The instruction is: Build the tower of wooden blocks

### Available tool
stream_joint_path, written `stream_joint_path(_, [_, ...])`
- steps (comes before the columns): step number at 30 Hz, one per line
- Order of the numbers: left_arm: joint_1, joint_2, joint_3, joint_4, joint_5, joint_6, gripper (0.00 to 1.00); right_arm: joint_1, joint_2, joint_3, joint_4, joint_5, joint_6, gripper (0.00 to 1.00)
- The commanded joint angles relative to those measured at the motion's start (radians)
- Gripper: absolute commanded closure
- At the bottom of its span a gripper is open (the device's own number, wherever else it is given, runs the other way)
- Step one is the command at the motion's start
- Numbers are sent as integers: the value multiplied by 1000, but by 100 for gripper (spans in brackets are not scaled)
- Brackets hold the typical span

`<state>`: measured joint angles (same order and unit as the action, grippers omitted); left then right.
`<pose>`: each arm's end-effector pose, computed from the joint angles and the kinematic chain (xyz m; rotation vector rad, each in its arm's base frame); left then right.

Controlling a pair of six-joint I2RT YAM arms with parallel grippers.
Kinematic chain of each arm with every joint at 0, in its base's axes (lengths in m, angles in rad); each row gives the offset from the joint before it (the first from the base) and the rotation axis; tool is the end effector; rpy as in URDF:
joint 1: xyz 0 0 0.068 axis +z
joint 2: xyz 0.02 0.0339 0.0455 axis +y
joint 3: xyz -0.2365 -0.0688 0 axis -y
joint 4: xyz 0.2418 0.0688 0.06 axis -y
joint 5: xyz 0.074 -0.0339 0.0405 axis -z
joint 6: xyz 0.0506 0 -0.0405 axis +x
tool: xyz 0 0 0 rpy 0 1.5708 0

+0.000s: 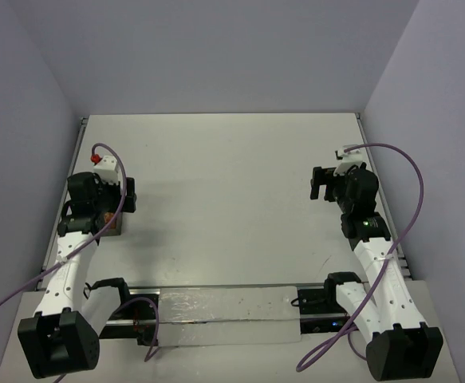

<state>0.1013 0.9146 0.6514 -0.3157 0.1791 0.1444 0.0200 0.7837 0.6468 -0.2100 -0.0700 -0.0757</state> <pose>0.2282 0.0141 0.2282 0.1499 2.1344 -0.0488 0.2172 0.0079 0.2646 -0.1387 1.9119 0.0296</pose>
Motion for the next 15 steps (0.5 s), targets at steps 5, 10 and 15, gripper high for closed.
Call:
stream_joint_path(5, [8,-12,-1,-1,-2,30,1,8,1,4,31,-1,-4,0])
stream_joint_path(10, [9,-16,3,-8,-9,35,1,8,3,5,31,-1,-3,0])
stream_joint_path(15, [8,29,45,-22,-52,8,1,8,5,5,31,6,-6,0])
